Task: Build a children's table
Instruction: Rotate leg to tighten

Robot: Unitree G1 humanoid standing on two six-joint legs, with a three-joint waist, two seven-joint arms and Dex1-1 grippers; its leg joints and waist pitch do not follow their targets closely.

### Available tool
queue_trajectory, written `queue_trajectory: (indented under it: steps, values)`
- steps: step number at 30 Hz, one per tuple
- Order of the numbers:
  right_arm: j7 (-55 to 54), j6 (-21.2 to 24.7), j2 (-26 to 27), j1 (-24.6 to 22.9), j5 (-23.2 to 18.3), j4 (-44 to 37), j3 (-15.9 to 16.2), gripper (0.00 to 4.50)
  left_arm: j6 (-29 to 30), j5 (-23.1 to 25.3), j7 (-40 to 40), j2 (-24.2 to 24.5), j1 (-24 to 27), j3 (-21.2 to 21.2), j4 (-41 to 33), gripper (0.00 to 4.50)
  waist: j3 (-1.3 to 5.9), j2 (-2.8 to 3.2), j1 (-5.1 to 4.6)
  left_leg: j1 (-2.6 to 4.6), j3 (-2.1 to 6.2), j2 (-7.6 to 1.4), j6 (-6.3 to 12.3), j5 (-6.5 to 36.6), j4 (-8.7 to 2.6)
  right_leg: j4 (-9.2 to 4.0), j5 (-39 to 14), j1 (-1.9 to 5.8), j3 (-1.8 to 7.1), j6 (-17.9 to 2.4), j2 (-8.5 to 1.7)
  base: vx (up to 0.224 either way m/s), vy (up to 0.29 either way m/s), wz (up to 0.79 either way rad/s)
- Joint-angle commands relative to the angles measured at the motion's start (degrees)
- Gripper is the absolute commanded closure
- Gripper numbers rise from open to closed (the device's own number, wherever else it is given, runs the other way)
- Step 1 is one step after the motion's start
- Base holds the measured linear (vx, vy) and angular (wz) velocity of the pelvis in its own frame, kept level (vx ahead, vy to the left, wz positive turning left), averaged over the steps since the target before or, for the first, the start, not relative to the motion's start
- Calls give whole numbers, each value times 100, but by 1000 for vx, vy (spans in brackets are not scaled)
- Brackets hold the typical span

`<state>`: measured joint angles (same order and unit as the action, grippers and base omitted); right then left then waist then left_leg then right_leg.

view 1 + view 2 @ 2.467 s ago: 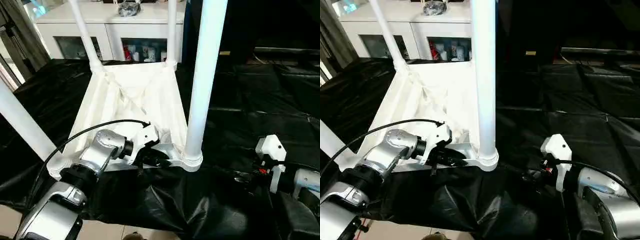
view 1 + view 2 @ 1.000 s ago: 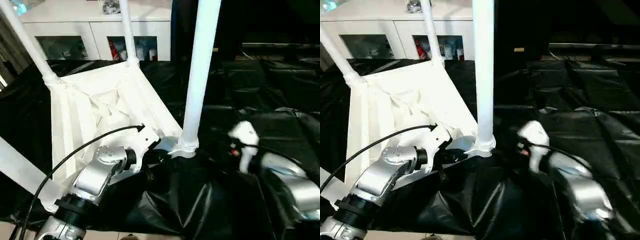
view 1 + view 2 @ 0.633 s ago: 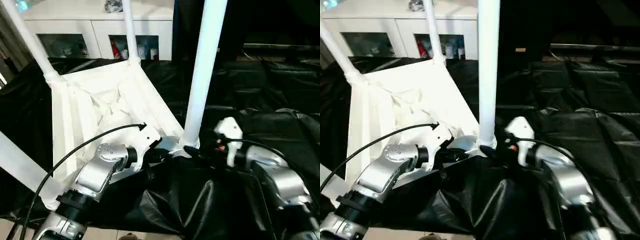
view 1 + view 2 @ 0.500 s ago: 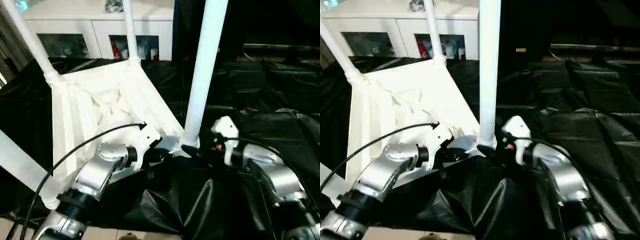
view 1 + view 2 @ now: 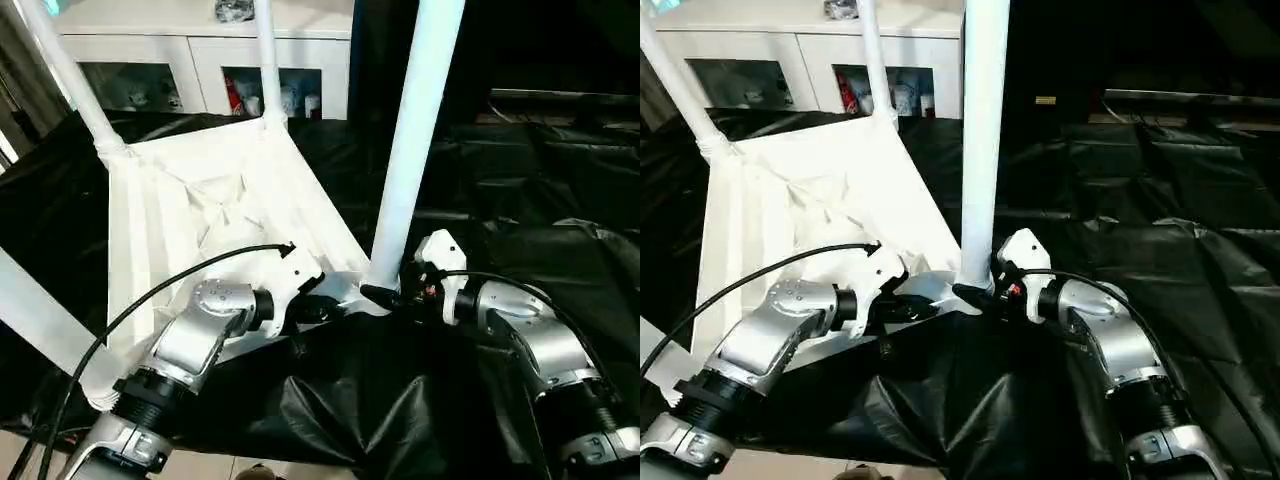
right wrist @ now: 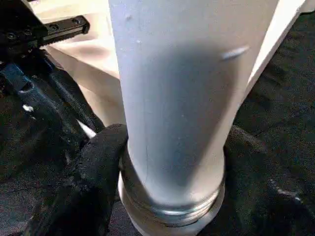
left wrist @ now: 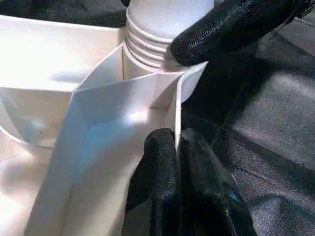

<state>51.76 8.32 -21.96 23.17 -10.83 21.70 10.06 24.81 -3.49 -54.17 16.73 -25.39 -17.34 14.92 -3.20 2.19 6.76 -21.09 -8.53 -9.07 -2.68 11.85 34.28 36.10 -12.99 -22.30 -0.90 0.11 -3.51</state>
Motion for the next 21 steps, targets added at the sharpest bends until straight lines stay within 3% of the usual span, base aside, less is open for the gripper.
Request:
queue_trajectory:
  steps: [1, 2, 3, 4, 7, 11, 12, 13, 14, 18, 19, 21]
  values:
    - [44, -86, 30, 31, 92, 101, 67, 177, -53, -35, -120, 25, 58, -113, 236, 450, 226, -105, 4, 2, 68, -324, 470, 655, -430, -484, -797, 218, 203, -1352, -449, 0, 0, 0]
    - [45, -119, 55, 34, 110, 133, 69, 177, -63, -33, -123, 24, 54, -113, 252, 450, 222, -114, -6, 0, 66, -325, 453, 695, -436, -494, -816, 219, 204, -1350, -449, 0, 0, 0]
    - [23, -151, 82, 26, 127, 152, 69, 178, -76, -29, -95, 1, 36, -100, 292, 450, 223, -80, -5, -3, 75, -328, 427, 724, -444, -492, -844, 218, 203, -1358, -452, 0, 0, 0]
    - [23, -151, 82, 26, 127, 152, 69, 178, -76, -29, -95, 1, 36, -100, 292, 450, 207, -102, -19, -1, 70, -327, 400, 821, -457, -517, -960, 214, 202, -1347, -448, 0, 0, 0]
    - [-405, -261, 231, -11, 208, 211, -36, 178, -80, -14, 161, -166, -97, 4, 471, 450, 200, -96, -27, 19, 61, -337, 329, 961, -477, -548, -1212, 198, 221, -1319, -453, 0, 0, 0]
    - [-2238, -32, 851, -104, 354, 489, -565, 178, -68, 58, 1024, -713, -550, 275, 1003, 450, 208, -83, -44, 38, 62, -315, 99, 1072, -516, -597, -1616, 169, 230, -1135, -446, 0, 0, 0]
    - [-3025, 109, 1233, -161, 334, 592, -792, 178, -137, 125, 1444, -1017, -782, 325, 1275, 450, 249, -59, -35, 52, 76, -320, 17, 1057, -509, -573, -1509, 188, 236, -1125, -461, 0, 0, 0]
    - [-3130, 105, 1284, -166, 347, 608, -809, 178, -147, 136, 1519, -1064, -816, 335, 1316, 450, 246, -51, -43, 57, 69, -330, -13, 1063, -518, -572, -1269, 160, 236, -1141, -441, 0, 0, 0]
    - [-3373, 82, 1404, -162, 400, 669, -825, 178, -176, 165, 1711, -1184, -910, 361, 1439, 450, 266, -58, -34, 39, 76, -325, -10, 1029, -513, -544, -1078, 195, 221, -1141, -442, 0, 0, 0]
    - [-3693, 40, 1809, -59, 407, 911, -771, 178, -362, 271, 1977, -1525, -1168, 258, 1781, 450, 282, -36, -10, 20, 62, -317, 81, 872, -504, -537, -630, 210, 222, -1164, -452, 0, 0, 0]
    - [-3679, 31, 1828, -52, 412, 916, -751, 123, -377, 278, 1972, -1543, -1175, 239, 1794, 450, 278, -40, -7, 14, 66, -321, 100, 829, -507, -527, -515, 224, 214, -1167, -449, 0, 0, 0]
    - [-3609, 0, 1884, -37, 419, 907, -688, 109, -419, 293, 1939, -1595, -1185, 182, 1821, 450, 277, -35, -2, 16, 62, -333, 137, 826, -514, -530, -435, 230, 209, -1173, -455, 0, 0, 0]
